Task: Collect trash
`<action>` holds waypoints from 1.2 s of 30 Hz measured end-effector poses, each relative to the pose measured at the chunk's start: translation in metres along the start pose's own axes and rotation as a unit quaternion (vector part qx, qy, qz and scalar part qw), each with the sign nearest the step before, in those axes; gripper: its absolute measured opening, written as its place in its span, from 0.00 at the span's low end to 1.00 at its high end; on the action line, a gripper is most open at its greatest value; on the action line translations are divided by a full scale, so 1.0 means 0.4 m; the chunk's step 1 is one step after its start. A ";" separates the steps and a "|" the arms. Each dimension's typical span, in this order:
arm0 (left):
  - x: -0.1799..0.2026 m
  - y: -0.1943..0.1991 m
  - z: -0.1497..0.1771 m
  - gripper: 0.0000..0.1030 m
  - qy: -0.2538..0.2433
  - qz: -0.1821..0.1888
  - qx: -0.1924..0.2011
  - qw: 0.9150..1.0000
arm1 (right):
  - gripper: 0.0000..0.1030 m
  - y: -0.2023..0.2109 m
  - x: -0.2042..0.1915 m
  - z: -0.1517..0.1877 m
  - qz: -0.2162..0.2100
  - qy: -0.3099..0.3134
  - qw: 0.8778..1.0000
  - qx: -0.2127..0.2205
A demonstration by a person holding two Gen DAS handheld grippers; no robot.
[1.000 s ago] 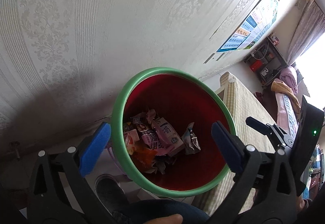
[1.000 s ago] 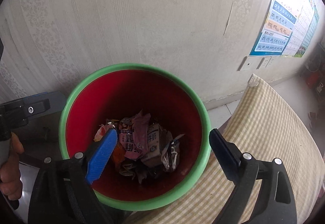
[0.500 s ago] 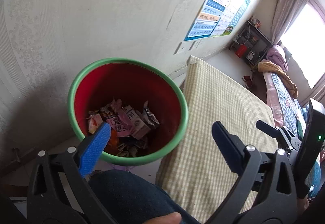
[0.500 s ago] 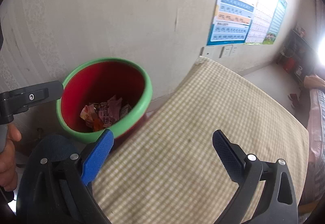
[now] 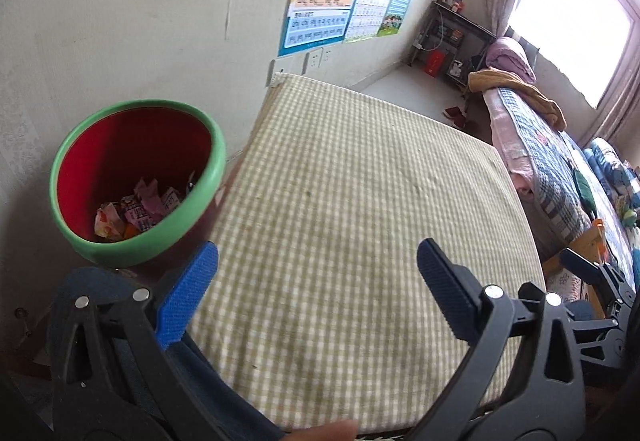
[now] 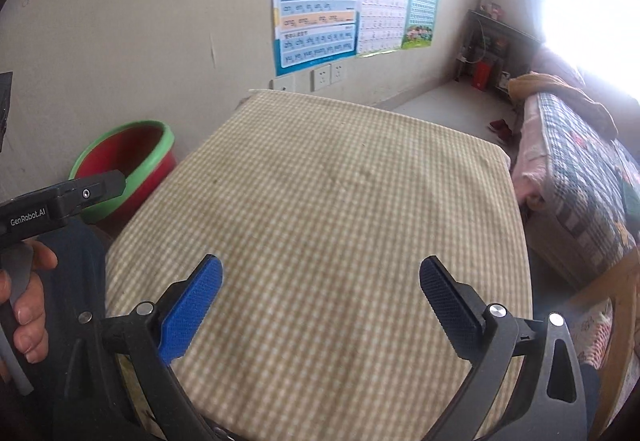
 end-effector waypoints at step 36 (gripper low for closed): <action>0.177 0.028 0.072 0.95 -0.068 0.094 0.052 0.992 | 0.93 0.081 0.131 0.050 0.070 -0.044 0.994 0.074</action>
Point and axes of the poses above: each gripper's, at about its wrist camera, not at the fingertips, and y roughly against the way its jaws point, x to its right, z to its underside, the point moved 3 cm from there along -y, roughly the way its jaws point, and after that the axes turned 15 degrees about x, right-handed, at the moved point
